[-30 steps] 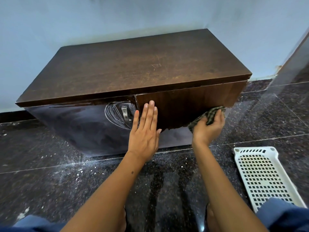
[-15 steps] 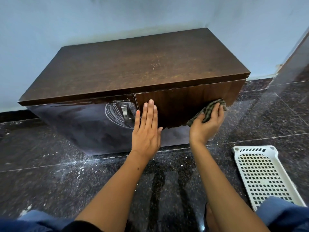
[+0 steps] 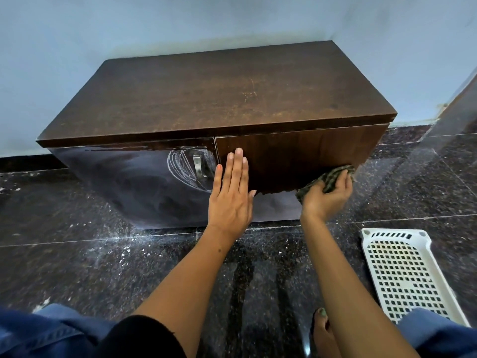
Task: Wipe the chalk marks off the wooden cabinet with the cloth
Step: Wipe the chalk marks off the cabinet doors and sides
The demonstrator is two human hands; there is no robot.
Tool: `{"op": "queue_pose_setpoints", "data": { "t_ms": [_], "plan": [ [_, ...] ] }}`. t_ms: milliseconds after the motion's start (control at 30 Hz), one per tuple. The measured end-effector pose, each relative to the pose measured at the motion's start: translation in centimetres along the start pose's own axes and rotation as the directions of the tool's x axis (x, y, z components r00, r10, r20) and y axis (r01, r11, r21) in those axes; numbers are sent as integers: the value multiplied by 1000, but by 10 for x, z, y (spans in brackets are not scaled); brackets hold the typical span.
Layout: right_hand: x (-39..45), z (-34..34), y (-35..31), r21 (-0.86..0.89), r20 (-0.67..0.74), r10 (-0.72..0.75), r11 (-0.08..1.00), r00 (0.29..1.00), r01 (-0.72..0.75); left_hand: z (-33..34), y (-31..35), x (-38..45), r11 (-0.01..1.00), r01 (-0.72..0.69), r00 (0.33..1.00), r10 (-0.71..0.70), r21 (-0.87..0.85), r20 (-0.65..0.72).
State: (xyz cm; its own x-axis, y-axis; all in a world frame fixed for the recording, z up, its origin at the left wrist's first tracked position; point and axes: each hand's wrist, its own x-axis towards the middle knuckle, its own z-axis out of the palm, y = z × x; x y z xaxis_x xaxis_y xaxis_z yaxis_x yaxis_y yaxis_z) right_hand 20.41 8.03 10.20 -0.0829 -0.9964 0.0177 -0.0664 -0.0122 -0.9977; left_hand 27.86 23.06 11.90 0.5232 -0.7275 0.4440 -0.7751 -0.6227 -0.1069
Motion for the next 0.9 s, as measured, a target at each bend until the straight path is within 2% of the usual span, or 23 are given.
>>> {"op": "queue_pose_setpoints", "data": {
  "t_ms": [67,200,233,300,367,433,533,600,667,767,800,900],
  "plan": [
    [11,-4,0,-2,-30,54,999,998,-54,1,-1,0,1000,-15,1000,15,5,-12],
    [6,0,-8,-81,-41,-180,981,983,176,1,0,1,1000,-11,1000,11,-17,-13],
    [1,2,-7,-64,-28,-193,980,981,191,1,1,1,1000,-4,1000,4,-18,-7],
    [0,2,-1,-18,-17,-112,994,994,112,2,0,1,1000,-4,1000,4,-10,-4],
    [9,-3,3,-10,-35,58,998,998,-58,2,-2,0,1000,-22,1000,22,10,-9],
    [20,-8,3,-19,-63,100,995,993,-102,2,-4,0,999,-38,999,38,27,-13],
    [16,-6,-5,-43,-58,-106,994,993,104,0,-3,2,999,-34,999,34,28,-19],
    [8,-3,-6,-36,-41,-165,986,985,164,0,-1,2,1000,-27,1000,27,16,-13],
    [9,-3,-2,-4,-52,-96,995,994,96,0,-3,1,999,-31,999,31,14,-12],
    [28,-9,0,8,-87,88,996,992,-88,1,-5,1,998,-47,999,48,31,-10],
    [32,-11,-1,-2,-96,92,996,991,-93,0,-5,1,998,-47,999,47,33,-8],
    [22,-7,-10,-9,-78,-122,993,989,121,0,-3,1,999,-32,999,32,25,-8]
  ]
}}
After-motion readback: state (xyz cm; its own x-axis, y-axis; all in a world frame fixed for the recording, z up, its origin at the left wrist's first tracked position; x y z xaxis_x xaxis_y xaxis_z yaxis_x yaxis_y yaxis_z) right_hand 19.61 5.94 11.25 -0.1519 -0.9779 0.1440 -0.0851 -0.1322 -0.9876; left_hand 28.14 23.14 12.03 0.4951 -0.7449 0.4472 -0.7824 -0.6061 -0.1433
